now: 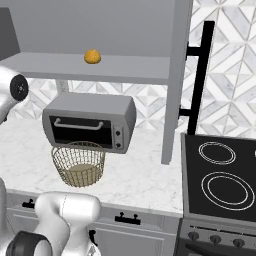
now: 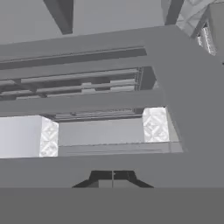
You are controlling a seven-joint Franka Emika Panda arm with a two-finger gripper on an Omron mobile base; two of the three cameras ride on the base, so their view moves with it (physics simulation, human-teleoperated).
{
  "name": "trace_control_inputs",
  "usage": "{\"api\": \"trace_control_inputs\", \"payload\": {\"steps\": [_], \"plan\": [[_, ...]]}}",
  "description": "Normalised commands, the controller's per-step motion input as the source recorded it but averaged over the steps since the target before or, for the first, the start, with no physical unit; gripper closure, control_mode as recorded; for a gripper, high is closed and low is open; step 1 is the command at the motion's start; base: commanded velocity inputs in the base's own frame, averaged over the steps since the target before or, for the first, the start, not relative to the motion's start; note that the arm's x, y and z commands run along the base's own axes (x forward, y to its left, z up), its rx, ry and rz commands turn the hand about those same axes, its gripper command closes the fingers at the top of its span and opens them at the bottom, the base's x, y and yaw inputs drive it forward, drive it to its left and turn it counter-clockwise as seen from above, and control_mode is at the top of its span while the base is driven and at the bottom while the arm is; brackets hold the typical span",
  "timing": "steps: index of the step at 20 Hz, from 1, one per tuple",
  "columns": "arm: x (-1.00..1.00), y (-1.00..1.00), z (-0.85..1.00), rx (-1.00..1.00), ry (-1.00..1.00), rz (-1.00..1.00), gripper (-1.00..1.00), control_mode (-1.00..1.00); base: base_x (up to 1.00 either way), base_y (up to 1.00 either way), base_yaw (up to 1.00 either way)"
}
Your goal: Open the cabinet, pick up the bread from the cabinet and place it in the basket. Then move the basket to the dining counter.
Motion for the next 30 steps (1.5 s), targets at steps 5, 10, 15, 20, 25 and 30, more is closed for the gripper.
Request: {"api": "trace_control_inputs", "payload": {"steps": [5, 10, 15, 20, 25, 30], "plan": [[-0.22, 1.0, -0.25, 0.07, 0.05, 0.44, 1.0, -1.0, 0.0, 0.0, 0.0], [-0.2, 0.52, 0.0, 0.0, 0.0, 0.17, 1.0, -1.0, 0.0, 0.0, 0.0], [-0.16, -0.45, 0.15, -0.33, -0.09, -0.15, 1.0, -1.0, 0.0, 0.0, 0.0], [0.35, -0.37, 0.0, -0.66, -0.15, -0.27, 1.0, -1.0, 0.0, 0.0, 0.0], [0.41, -0.52, 0.0, -0.79, -0.2, -0.27, 1.0, -1.0, 0.0, 0.0, 0.0], [0.38, -0.9, -0.16, -0.68, -0.25, -0.18, 1.0, -1.0, 0.0, 0.0, 0.0]]}}
